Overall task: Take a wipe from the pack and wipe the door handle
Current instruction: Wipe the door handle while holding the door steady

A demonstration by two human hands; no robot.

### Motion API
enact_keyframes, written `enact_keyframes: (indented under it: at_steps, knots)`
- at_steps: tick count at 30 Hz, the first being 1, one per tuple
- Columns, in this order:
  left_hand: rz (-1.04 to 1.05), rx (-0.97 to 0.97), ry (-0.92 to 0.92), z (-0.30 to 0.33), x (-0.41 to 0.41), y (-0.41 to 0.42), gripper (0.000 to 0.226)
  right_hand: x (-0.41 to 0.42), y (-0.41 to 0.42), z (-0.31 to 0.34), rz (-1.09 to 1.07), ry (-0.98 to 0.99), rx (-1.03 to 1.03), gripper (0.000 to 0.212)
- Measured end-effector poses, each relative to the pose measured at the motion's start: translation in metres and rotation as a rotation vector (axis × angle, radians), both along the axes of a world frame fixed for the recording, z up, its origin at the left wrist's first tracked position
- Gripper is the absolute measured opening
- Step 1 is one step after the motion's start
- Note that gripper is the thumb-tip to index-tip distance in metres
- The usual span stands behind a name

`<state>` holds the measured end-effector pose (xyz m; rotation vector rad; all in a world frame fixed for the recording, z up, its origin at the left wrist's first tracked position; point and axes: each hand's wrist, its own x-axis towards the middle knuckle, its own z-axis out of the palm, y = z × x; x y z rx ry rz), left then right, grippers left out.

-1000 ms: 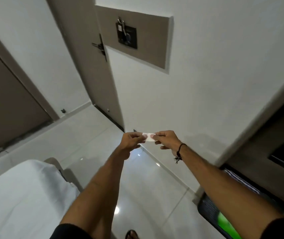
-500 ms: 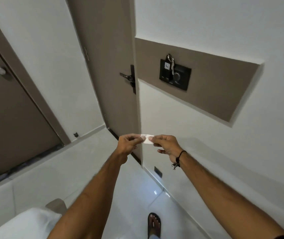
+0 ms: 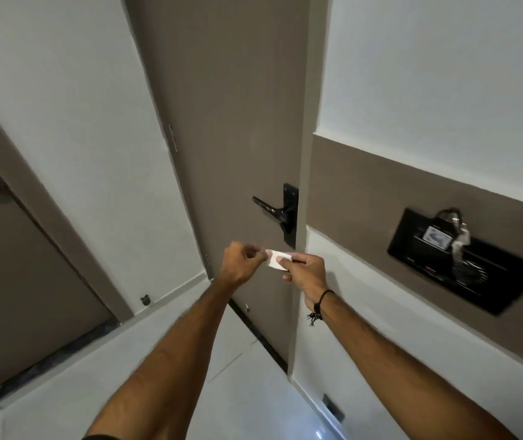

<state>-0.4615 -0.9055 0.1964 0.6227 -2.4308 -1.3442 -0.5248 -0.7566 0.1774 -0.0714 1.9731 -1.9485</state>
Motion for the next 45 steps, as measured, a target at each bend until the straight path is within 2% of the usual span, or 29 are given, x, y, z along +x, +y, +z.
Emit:
enact_keyframes:
  at_steps: [3, 6, 8, 11, 14, 15, 17, 21, 26, 34, 36, 40, 42, 45]
  knots:
    - [-0.105, -0.525, 0.065, 0.008, -0.045, -0.05, 0.031, -0.024, -0.037, -0.01, -0.216, 0.069, 0.015, 0.023]
    - [-0.259, -0.935, 0.32, 0.016, -0.095, -0.098, 0.029, -0.036, -0.065, -0.012, -0.469, 0.176, 0.014, 0.014]
    - [-0.359, -1.086, 0.481, 0.023, -0.129, -0.121, 0.038, -0.038, -0.083, -0.01, -0.621, 0.232, 0.031, 0.011]
    - [-0.549, -1.267, 0.613, 0.032, -0.168, -0.144, 0.065, -0.034, -0.108, -0.006, -0.803, 0.335, 0.214, 0.007]
    - [-0.71, -1.469, 0.715, 0.046, -0.204, -0.159, 0.091, -0.034, -0.131, -0.001, -0.983, 0.336, 0.186, 0.025]
    - [-0.751, -1.531, 0.764, 0.052, -0.215, -0.162, 0.096, -0.034, -0.138, -0.001, -1.059, 0.34, 0.183, 0.023]
    - [-0.808, -1.628, 0.869, 0.066, -0.235, -0.164, 0.091, -0.034, -0.145, 0.0, -1.189, 0.328, 0.221, 0.01]
    - [-0.884, -1.739, 1.013, 0.097, -0.266, -0.166, 0.073, -0.038, -0.16, -0.001, -1.32, 0.274, 0.259, 0.008]
    - [-0.948, -1.847, 1.17, 0.113, -0.297, -0.176, 0.063, -0.055, -0.192, 0.002, -1.32, 0.282, 0.242, 0.014]
    - [-0.916, -1.831, 1.443, 0.101, -0.328, -0.173, 0.066, -0.068, -0.231, -0.013, -1.399, 0.422, 0.413, 0.006]
    - [-0.914, -1.815, 1.478, 0.098, -0.332, -0.173, 0.066, -0.073, -0.245, -0.016, -1.311, 0.462, 0.411, 0.01]
    - [-0.938, -1.779, 1.473, 0.096, -0.332, -0.174, 0.067, -0.079, -0.271, -0.016, -0.966, 0.548, 0.549, 0.017]
    - [-0.931, -1.778, 1.482, 0.096, -0.333, -0.175, 0.067, -0.071, -0.265, -0.014, -1.022, 0.566, 0.547, 0.018]
    - [-0.933, -1.767, 1.482, 0.094, -0.332, -0.175, 0.068, -0.05, -0.235, -0.016, -1.26, 0.641, 0.528, 0.018]
